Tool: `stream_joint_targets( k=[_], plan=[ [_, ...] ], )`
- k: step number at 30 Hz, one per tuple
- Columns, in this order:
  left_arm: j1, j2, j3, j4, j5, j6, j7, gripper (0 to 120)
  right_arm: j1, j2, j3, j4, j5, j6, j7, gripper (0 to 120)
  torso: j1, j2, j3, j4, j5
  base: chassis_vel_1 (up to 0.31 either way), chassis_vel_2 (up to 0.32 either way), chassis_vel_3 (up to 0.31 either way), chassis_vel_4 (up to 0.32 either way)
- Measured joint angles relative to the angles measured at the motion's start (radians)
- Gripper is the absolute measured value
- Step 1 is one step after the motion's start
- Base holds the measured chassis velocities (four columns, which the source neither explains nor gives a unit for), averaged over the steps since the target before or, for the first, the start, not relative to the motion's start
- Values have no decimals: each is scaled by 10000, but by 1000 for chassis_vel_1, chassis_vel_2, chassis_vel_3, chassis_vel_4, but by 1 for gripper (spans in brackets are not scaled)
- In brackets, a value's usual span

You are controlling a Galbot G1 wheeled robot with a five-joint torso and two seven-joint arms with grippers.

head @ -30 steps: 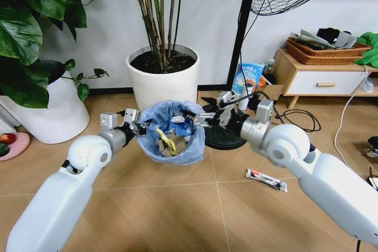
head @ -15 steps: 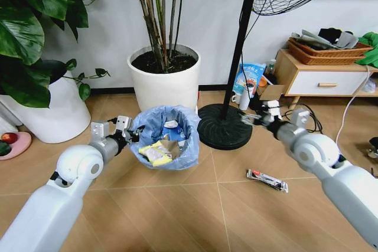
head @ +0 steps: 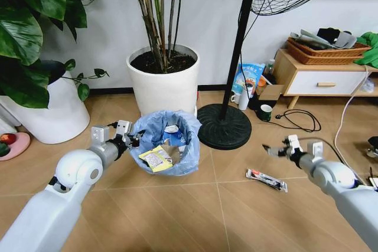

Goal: Pick up the trash bin and place the garbage on the floor into it.

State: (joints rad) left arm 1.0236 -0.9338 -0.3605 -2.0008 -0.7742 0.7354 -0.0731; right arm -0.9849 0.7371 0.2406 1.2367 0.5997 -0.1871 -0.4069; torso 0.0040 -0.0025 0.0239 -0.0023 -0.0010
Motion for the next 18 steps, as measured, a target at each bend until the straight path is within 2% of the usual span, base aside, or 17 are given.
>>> stream_joint_targets(
  k=[6,9,18],
  plan=[
    [-420,-196,360,173,5,0,89,0,276,426,-261,-1587,-1729,402,-1068,100,0,0,1,0,2,0,0,0,0],
    [-519,-237,426,227,7,0,136,0,354,627,-299,-1979,-2223,450,-1211,100,0,0,1,-5,1,0,0,0,0],
    [-753,-436,546,422,94,0,289,0,739,1401,-344,-3200,-3751,622,-1118,100,0,0,1,2,1,0,0,0,0]
  ],
)
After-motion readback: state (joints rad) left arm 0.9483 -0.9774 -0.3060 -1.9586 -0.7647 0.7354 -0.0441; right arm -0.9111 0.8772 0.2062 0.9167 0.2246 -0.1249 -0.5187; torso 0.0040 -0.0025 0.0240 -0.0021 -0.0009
